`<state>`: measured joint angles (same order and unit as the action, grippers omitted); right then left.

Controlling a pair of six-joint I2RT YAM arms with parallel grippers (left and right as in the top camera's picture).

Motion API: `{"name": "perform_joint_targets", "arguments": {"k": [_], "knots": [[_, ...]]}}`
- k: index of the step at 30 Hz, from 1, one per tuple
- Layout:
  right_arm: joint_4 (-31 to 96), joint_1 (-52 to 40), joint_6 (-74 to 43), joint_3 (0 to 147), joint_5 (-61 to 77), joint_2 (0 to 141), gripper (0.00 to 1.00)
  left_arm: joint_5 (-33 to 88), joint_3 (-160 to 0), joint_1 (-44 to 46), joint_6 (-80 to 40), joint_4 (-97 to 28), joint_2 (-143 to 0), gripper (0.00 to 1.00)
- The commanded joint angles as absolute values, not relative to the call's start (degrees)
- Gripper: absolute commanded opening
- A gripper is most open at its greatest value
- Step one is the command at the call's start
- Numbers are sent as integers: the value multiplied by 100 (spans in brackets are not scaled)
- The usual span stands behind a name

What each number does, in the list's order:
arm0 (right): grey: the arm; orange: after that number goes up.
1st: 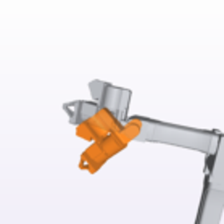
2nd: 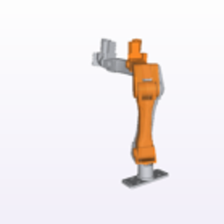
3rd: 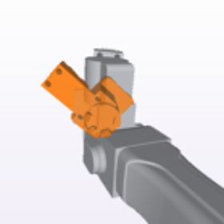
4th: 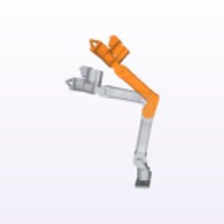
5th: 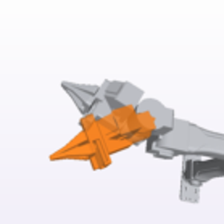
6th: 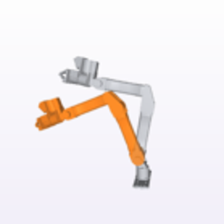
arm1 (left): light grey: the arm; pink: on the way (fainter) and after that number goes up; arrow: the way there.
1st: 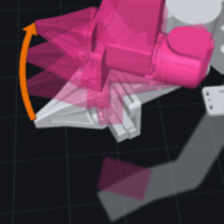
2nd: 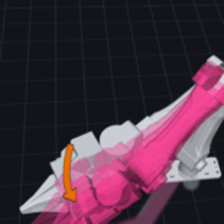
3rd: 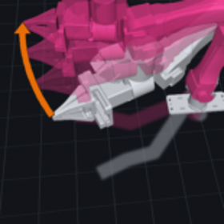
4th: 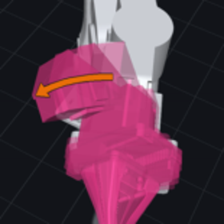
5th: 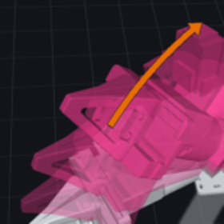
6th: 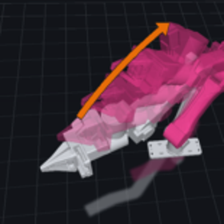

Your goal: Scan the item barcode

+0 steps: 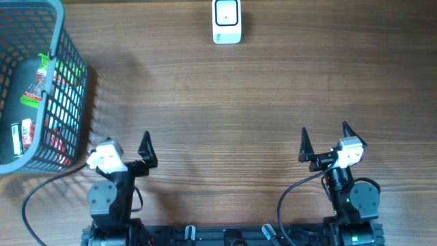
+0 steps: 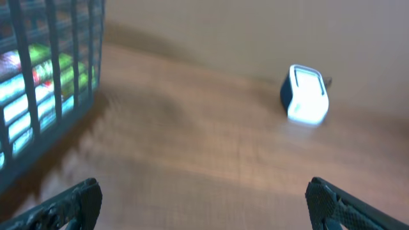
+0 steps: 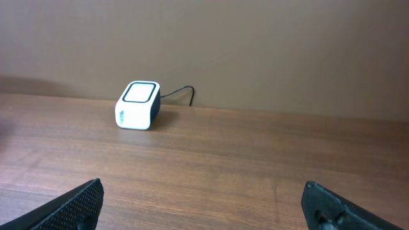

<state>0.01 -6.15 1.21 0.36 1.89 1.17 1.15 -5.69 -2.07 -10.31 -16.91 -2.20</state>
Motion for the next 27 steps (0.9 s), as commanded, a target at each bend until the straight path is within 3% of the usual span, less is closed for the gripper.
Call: {"name": "perform_joint_targets", "arguments": {"k": [1, 4, 8, 18, 23, 27], "knots": [[-25, -587, 132, 30, 152, 134, 100, 644, -1514, -248, -963, -2471, -228, 100], [-25, -587, 134, 30, 152, 134, 100, 1015, -3428, -248, -1096, -3802, -1055, 100], [-25, -587, 132, 30, 152, 134, 100, 1109, -5273, -248, -1087, -4692, -2333, 100], [-25, -587, 132, 30, 152, 134, 100, 1096, -10951, -248, -325, -7924, -6936, 100], [-25, -587, 132, 30, 152, 134, 100, 1365, -12053, -248, -331, -7942, -8381, 100], [-25, -587, 132, 30, 152, 134, 100, 489, -12053, -445, -751, -7542, -8917, 93]]}}
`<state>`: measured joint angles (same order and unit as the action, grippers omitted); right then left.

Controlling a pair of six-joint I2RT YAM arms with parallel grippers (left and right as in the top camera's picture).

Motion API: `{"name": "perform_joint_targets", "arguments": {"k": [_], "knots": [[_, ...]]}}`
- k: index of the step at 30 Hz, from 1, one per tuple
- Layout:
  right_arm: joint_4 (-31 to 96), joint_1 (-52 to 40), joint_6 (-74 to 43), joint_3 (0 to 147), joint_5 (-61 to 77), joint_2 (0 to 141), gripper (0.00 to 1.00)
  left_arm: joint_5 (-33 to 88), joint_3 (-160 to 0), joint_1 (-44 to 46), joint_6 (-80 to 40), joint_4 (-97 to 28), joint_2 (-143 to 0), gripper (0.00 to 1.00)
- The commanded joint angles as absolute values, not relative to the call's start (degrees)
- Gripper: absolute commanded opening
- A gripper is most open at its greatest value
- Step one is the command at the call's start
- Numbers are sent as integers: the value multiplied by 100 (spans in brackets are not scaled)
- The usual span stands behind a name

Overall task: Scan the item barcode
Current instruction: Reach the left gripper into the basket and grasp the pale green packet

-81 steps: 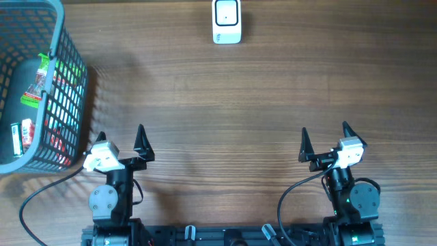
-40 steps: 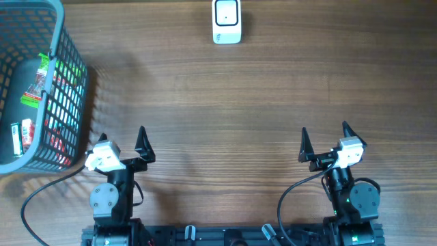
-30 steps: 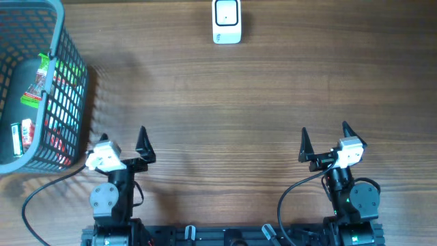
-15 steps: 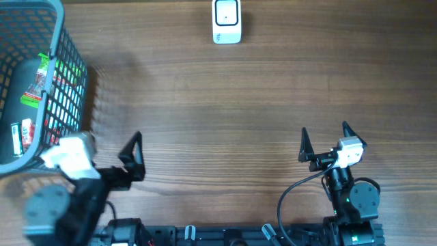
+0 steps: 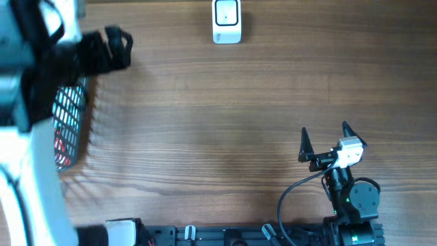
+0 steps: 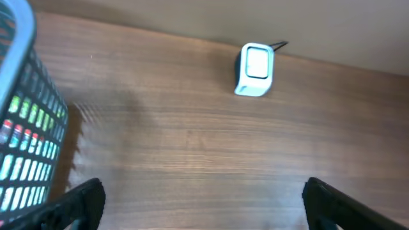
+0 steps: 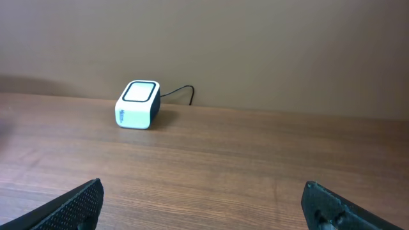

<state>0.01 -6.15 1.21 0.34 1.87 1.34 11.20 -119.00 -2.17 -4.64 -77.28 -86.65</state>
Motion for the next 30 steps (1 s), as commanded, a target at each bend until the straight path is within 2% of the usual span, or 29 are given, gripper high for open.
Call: {"name": "perform_joint_targets", "arguments": {"k": [1, 7, 10, 16, 19, 23, 26, 30], "knots": [[-25, -587, 132, 30, 152, 134, 100, 305, -12053, -607, -980, -7467, -8978, 95], [-25, -587, 130, 30, 152, 134, 100, 294, -12053, -2222, -1844, -6976, -9039, 100], [-25, -587, 132, 30, 152, 134, 100, 290, -12046, -3083, -1892, -6895, -9159, 100], [-25, -587, 132, 30, 152, 134, 100, 292, -12031, -4143, -1861, -7225, -9848, 100], [-25, -587, 132, 30, 152, 134, 100, 327, -12031, -4407, -1623, -7454, -10335, 97], [-25, -587, 132, 30, 152, 134, 100, 486, -12031, -4458, -550, -7813, -11124, 98], [-25, -587, 134, 30, 152, 134, 100, 558, -12031, -4460, -384, -8009, -11695, 98], [-25, -587, 132, 30, 152, 134, 100, 1664, -12027, -4449, 454, -8138, -12411, 89]]}}
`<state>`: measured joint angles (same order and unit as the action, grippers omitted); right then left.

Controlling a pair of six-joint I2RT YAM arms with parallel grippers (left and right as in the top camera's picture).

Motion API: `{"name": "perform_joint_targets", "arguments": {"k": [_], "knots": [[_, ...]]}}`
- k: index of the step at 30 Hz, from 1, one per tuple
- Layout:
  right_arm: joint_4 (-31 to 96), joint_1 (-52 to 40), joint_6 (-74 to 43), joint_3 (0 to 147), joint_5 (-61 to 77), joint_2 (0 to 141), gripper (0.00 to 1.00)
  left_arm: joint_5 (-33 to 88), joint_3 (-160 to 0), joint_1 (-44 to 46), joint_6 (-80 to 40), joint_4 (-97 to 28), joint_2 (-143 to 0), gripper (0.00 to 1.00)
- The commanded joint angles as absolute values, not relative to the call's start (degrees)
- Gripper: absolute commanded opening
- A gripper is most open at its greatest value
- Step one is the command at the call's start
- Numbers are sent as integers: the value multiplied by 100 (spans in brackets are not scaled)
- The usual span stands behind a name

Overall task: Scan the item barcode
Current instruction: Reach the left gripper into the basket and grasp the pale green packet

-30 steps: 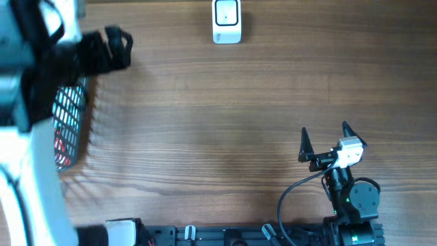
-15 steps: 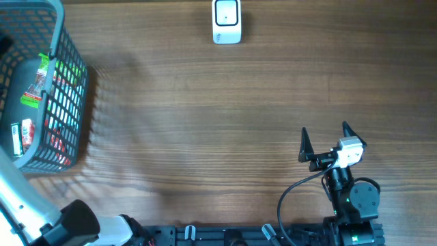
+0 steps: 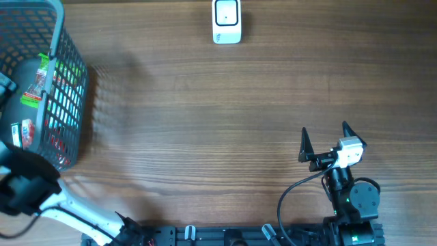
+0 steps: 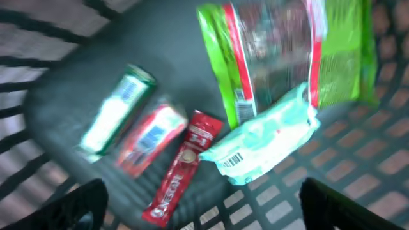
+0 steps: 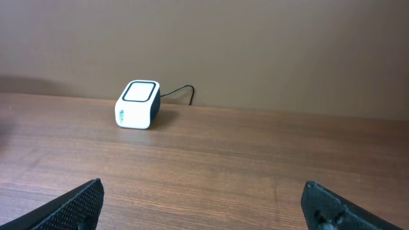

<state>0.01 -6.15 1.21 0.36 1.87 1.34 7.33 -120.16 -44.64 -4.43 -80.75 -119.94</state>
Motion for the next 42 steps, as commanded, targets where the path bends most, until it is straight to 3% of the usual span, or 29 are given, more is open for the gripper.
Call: {"name": "perform_joint_targets", "arguments": {"k": [1, 4, 26, 28, 30, 32, 42], "knots": [[-25, -587, 130, 30, 152, 134, 100, 1774, -12027, -4449, 574, -8152, -12525, 88], [-25, -587, 132, 30, 152, 134, 100, 1846, -12009, -4449, 735, -8147, -12744, 81], [-25, -587, 132, 30, 152, 134, 100, 2099, -10477, -4064, 858, -6936, -13089, 75], [-25, -587, 134, 30, 152, 134, 100, 2102, -10322, -4064, 858, -6823, -13089, 64], [-25, -587, 132, 30, 152, 134, 99, 2106, -10280, -4064, 858, -6783, -13089, 43], [-25, -587, 132, 30, 152, 134, 100, 2191, -10280, -4064, 856, -6785, -13089, 32], [-25, -587, 132, 30, 152, 134, 100, 2447, -11183, -4219, 587, -7391, -12801, 24]]}}
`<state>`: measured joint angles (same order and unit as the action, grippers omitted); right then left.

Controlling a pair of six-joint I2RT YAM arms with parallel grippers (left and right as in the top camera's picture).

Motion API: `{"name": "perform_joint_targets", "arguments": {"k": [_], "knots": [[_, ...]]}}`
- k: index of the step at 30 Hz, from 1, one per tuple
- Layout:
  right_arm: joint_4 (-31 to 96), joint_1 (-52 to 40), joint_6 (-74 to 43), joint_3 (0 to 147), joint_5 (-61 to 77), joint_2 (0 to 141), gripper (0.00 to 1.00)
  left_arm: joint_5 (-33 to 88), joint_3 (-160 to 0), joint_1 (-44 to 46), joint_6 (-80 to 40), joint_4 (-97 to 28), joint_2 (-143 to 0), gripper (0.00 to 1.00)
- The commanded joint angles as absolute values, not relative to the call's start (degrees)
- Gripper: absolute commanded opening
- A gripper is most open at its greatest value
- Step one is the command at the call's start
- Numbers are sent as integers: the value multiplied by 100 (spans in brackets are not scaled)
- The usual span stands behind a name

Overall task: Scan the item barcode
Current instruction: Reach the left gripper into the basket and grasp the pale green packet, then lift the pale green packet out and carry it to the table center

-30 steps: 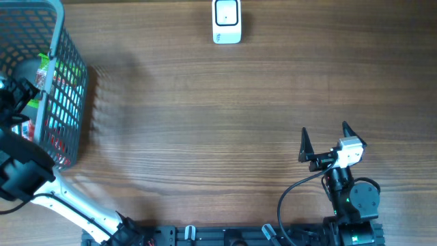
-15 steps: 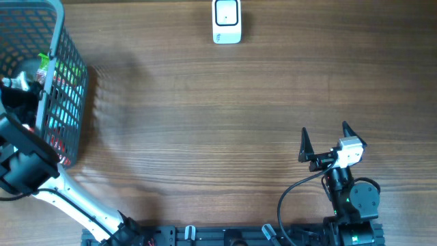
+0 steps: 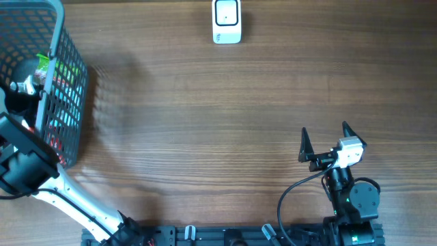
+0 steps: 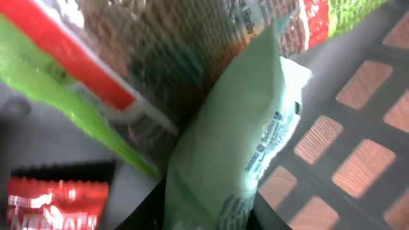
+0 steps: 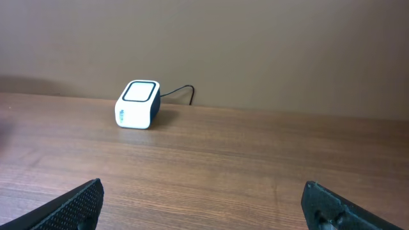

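Note:
My left gripper [image 4: 208, 214] is down inside the grey mesh basket [image 3: 63, 27], its dark fingers pressed on both sides of a pale green packet [image 4: 236, 153] with printed text on its edge. The packet leans against a green and red snack bag [image 4: 128, 57]. In the overhead view the left arm [image 3: 24, 160] reaches into the basket at the far left. The white barcode scanner [image 3: 227, 20] stands at the table's far edge, also seen as the scanner [image 5: 137, 104]. My right gripper [image 3: 323, 141] rests open near the front right.
A red sachet [image 4: 51, 198] lies on the basket floor beside the packet. The basket's mesh wall stands close behind the packet. A cable runs from the scanner toward the brown wall [image 5: 255, 45].
The left gripper was open above the basket's contents; now it is low among them with its fingers closed on the pale green packet. The right arm is unchanged.
The left gripper started open at the front left, facing the table and scanner. It was then raised high beside the basket, then looking down into the basket at several packets. Now it grips the pale green packet. The right arm stayed still throughout.

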<state>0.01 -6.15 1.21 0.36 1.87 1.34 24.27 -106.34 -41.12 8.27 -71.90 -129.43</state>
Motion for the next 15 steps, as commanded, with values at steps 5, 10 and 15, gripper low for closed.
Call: {"name": "perform_joint_targets", "arguments": {"k": [5, 10, 15], "knots": [[-25, -587, 130, 30, 152, 134, 100, 2443, -12125, -4305, 508, -7673, -12304, 15], [-25, -587, 132, 30, 152, 134, 100, 2445, -12726, -4303, -12, -7564, -11561, 16], [-25, -587, 132, 30, 152, 134, 100, 2462, -12776, -4303, -939, -7397, -10589, 18]]}}
